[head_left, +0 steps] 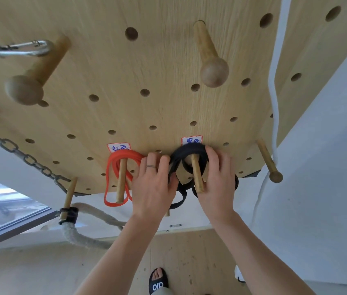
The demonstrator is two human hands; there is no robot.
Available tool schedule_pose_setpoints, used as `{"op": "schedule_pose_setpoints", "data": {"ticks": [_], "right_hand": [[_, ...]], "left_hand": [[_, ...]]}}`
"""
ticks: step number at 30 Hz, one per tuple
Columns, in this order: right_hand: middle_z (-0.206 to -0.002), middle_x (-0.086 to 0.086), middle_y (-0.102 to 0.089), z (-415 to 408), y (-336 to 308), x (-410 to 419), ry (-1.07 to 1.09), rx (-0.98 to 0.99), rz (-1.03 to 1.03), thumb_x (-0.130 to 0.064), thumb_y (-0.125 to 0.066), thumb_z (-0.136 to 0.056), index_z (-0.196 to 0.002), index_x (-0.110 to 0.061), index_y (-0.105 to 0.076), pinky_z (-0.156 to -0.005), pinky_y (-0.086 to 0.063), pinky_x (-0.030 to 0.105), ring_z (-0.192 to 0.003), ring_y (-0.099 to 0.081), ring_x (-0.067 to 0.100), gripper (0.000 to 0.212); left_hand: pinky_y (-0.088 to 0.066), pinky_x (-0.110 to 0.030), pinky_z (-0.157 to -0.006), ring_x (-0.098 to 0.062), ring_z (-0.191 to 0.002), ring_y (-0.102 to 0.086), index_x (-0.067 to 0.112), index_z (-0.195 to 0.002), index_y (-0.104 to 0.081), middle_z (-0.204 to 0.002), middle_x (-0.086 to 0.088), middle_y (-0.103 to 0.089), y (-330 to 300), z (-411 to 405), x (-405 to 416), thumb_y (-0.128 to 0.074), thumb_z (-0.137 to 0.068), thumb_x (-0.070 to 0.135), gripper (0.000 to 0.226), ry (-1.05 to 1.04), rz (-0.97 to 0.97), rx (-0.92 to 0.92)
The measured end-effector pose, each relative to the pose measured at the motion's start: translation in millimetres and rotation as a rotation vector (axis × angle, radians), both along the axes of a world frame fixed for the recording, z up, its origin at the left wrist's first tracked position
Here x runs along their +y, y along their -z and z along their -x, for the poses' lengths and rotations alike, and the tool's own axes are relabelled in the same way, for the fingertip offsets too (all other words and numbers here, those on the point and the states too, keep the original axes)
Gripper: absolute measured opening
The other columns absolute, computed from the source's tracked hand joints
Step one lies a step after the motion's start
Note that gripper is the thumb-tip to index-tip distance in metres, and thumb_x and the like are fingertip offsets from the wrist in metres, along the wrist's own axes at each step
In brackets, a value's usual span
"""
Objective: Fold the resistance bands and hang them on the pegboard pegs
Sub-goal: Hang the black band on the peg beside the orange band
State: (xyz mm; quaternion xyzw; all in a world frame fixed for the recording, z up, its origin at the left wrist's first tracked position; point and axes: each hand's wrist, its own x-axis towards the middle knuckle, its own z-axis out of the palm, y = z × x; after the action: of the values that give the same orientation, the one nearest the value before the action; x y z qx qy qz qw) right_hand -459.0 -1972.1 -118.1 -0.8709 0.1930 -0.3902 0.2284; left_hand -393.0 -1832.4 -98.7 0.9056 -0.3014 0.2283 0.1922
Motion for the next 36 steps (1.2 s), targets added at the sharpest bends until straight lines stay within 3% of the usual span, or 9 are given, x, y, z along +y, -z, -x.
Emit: {"op": "schedule_pose_setpoints", "data": {"ticks": [6, 8, 13, 16, 21, 24, 27, 30, 36], "right_hand": [[-0.112, 0.015, -0.057, -6.2, 8.0, 2.2, 0.042, -0.026, 0.011, -0.015, -0.057, -0.092, -0.128, -0.003, -0.055, -0.077, -0.053, 0.047, -0.095, -0.056, 0.035, 0.038], [-0.110, 0.016, -0.059, -8.7, 10.9, -1.3, 0.068, -0.033, 0.042, -0.004, -0.067, -0.088, -0.123, 0.000, -0.060, -0.076, -0.053, 0.046, -0.093, -0.056, 0.034, 0.036], [-0.111, 0.016, -0.063, -12.8, 15.1, -12.2, 0.067, -0.022, 0.109, 0.000, -0.073, -0.084, -0.116, 0.001, -0.064, -0.077, -0.052, 0.042, -0.093, -0.056, 0.032, 0.033], [-0.113, 0.014, -0.062, -11.9, 14.6, -13.9, 0.058, -0.009, 0.091, 0.004, -0.074, -0.080, -0.116, -0.001, -0.062, -0.077, -0.050, 0.038, -0.096, -0.055, 0.031, 0.038], [-0.117, 0.015, -0.060, -10.5, 12.9, -12.5, 0.023, 0.010, 0.051, 0.002, -0.072, -0.083, -0.118, -0.001, -0.058, -0.079, -0.049, 0.037, -0.100, -0.053, 0.032, 0.037], [-0.116, 0.015, -0.060, -10.3, 13.2, -13.4, 0.022, 0.007, 0.054, 0.004, -0.071, -0.082, -0.117, -0.001, -0.058, -0.078, -0.050, 0.038, -0.100, -0.052, 0.030, 0.038], [-0.116, 0.013, -0.060, -10.6, 14.2, -14.7, 0.029, 0.011, 0.045, 0.004, -0.072, -0.082, -0.117, -0.002, -0.058, -0.077, -0.052, 0.038, -0.101, -0.052, 0.029, 0.038], [-0.115, 0.013, -0.060, -11.6, 15.2, -16.2, 0.027, 0.012, 0.041, 0.006, -0.071, -0.080, -0.116, -0.003, -0.057, -0.077, -0.053, 0.039, -0.101, -0.051, 0.028, 0.039], [-0.114, 0.013, -0.056, -13.5, 15.9, -15.4, 0.015, -0.001, 0.039, 0.008, -0.071, -0.078, -0.118, -0.007, -0.050, -0.068, -0.053, 0.038, -0.098, -0.051, 0.029, 0.048]], "left_hand": [[-0.041, -0.032, -0.038, -0.029, -0.073, -0.059, 0.011, -0.095, -0.050, -0.098, -0.009, -0.061, -4.7, -2.7, -3.4, -0.069, -0.073, 0.000, 0.031, 0.024, -0.046, 0.021], [-0.041, -0.032, -0.039, -0.028, -0.075, -0.059, 0.011, -0.096, -0.049, -0.095, -0.009, -0.059, -7.6, -6.2, 0.7, -0.068, -0.073, 0.001, 0.032, 0.024, -0.051, -0.008], [-0.051, -0.038, -0.049, -0.031, -0.077, -0.062, 0.012, -0.100, -0.048, -0.100, -0.012, -0.062, -5.6, -7.0, 1.0, -0.077, -0.067, 0.001, 0.045, 0.028, -0.117, 0.009], [-0.048, -0.034, -0.046, -0.031, -0.082, -0.064, 0.014, -0.099, -0.044, -0.111, -0.015, -0.065, -0.8, -3.8, -2.7, -0.079, -0.065, 0.003, 0.051, 0.029, -0.151, 0.059], [-0.043, -0.031, -0.043, -0.030, -0.078, -0.061, 0.017, -0.095, -0.038, -0.103, -0.009, -0.062, 2.2, -3.4, -6.6, -0.078, -0.063, 0.003, 0.052, 0.014, -0.082, 0.130], [-0.039, -0.030, -0.043, -0.028, -0.077, -0.058, 0.013, -0.095, -0.044, -0.096, -0.008, -0.059, -0.2, -7.9, -1.5, -0.077, -0.064, 0.001, 0.047, 0.013, -0.098, 0.049], [-0.046, -0.037, -0.049, -0.030, -0.075, -0.057, 0.008, -0.097, -0.053, -0.093, -0.011, -0.058, -4.2, -11.4, 4.3, -0.071, -0.069, 0.001, 0.035, 0.013, -0.088, -0.049], [-0.050, -0.039, -0.055, -0.029, -0.073, -0.056, 0.009, -0.099, -0.054, -0.092, -0.011, -0.058, -3.5, -11.3, 6.4, -0.072, -0.068, -0.002, 0.037, 0.002, -0.098, -0.077], [-0.050, -0.035, -0.043, -0.027, -0.061, -0.057, 0.008, -0.094, -0.052, -0.089, -0.012, -0.058, 5.1, -8.0, 18.2, -0.078, -0.072, 0.001, 0.034, 0.006, -0.079, -0.019]]}}
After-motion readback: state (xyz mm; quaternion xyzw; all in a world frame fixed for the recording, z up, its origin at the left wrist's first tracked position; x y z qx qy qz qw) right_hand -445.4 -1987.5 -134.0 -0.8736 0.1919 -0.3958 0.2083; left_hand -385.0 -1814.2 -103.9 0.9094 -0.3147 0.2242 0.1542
